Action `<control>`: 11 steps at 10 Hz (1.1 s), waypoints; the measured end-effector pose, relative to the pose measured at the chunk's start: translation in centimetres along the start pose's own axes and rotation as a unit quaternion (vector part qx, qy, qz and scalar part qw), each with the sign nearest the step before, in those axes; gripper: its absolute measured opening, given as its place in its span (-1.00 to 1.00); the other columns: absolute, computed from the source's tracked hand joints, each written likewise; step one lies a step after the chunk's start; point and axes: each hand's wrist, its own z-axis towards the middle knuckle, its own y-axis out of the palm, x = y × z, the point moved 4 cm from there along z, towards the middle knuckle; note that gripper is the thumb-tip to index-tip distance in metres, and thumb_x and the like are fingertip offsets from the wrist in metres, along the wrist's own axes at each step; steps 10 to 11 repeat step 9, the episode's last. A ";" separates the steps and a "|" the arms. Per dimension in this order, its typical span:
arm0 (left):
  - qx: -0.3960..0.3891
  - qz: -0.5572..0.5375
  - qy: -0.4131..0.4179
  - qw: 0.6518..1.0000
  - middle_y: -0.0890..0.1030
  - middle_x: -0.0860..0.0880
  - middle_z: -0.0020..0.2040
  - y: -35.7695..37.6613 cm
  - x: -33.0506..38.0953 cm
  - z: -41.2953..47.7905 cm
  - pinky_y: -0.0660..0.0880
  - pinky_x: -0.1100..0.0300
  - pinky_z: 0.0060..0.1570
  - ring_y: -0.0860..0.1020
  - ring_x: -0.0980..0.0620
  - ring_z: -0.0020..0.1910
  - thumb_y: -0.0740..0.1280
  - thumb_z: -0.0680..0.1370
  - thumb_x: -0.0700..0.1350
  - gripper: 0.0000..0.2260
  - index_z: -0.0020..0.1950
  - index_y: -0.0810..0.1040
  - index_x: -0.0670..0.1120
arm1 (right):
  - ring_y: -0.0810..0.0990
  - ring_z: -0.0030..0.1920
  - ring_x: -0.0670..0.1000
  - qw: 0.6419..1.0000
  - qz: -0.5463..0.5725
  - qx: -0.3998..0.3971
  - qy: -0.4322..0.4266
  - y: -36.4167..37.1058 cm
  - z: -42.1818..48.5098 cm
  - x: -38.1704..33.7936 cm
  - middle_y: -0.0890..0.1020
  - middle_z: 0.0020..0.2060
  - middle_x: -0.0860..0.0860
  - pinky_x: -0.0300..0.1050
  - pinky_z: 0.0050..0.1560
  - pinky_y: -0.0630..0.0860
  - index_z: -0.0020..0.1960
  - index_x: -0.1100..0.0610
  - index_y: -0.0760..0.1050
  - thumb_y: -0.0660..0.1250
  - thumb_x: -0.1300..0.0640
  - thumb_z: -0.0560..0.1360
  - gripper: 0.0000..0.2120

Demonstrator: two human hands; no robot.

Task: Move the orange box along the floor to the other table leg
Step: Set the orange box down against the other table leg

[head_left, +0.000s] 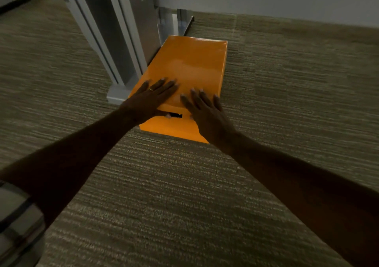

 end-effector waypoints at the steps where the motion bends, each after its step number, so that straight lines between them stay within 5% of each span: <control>1: -0.004 0.006 -0.006 1.000 -0.14 0.02 0.67 0.7 0.2 0.4 -0.04 -0.27 0.55 -0.14 -0.10 0.65 0.29 0.48 0.31 -0.06 0.64 -0.21 0.06 | 0.01 0.67 0.23 1.000 0.002 -0.009 0.000 0.5 0.0 0.4 0.03 0.68 0.13 0.34 0.59 0.07 0.68 -0.01 -0.07 0.07 0.14 0.71 -0.40; 4: 0.008 -0.007 -0.021 1.000 -0.17 -0.05 0.67 2.4 0.0 0.8 -0.03 -0.29 0.56 -0.12 -0.17 0.64 -0.06 0.39 0.58 -0.04 0.63 -0.21 0.09 | -0.05 0.68 0.23 1.000 0.012 -0.009 0.003 2.8 -0.1 0.4 0.00 0.69 0.10 0.35 0.61 -0.04 0.68 -0.01 -0.08 0.10 0.11 0.69 -0.38; 6: -0.019 -0.016 -0.043 0.999 -0.19 -0.08 0.67 2.0 0.2 0.7 -0.03 -0.24 0.59 -0.13 -0.17 0.65 -0.26 0.43 0.53 -0.13 0.63 -0.25 0.08 | -0.13 0.67 0.25 0.998 0.032 -0.052 0.002 2.3 0.0 0.2 -0.08 0.69 0.13 0.35 0.62 -0.10 0.68 0.01 -0.15 0.16 -0.04 0.67 -0.29; 8: 0.012 -0.042 -0.100 0.994 -0.11 -0.11 0.67 0.2 1.7 -0.8 -0.08 -0.12 0.60 -0.10 -0.11 0.65 -0.13 0.49 0.48 -0.08 0.64 -0.19 -0.11 | -0.10 0.67 0.24 0.999 0.036 -0.022 0.020 0.1 -1.6 1.6 -0.06 0.68 0.13 0.33 0.63 -0.08 0.68 0.05 -0.11 0.10 -0.17 0.67 -0.29; 11: 0.021 -0.048 -0.087 0.995 -0.09 -0.11 0.67 -0.2 2.7 -1.9 -0.06 -0.12 0.61 -0.09 -0.10 0.65 -0.20 0.47 0.49 -0.07 0.64 -0.15 -0.12 | -0.09 0.67 0.25 0.998 0.036 -0.001 0.054 -0.7 -3.3 2.7 -0.05 0.68 0.15 0.33 0.62 -0.10 0.68 0.07 -0.10 0.09 -0.17 0.67 -0.29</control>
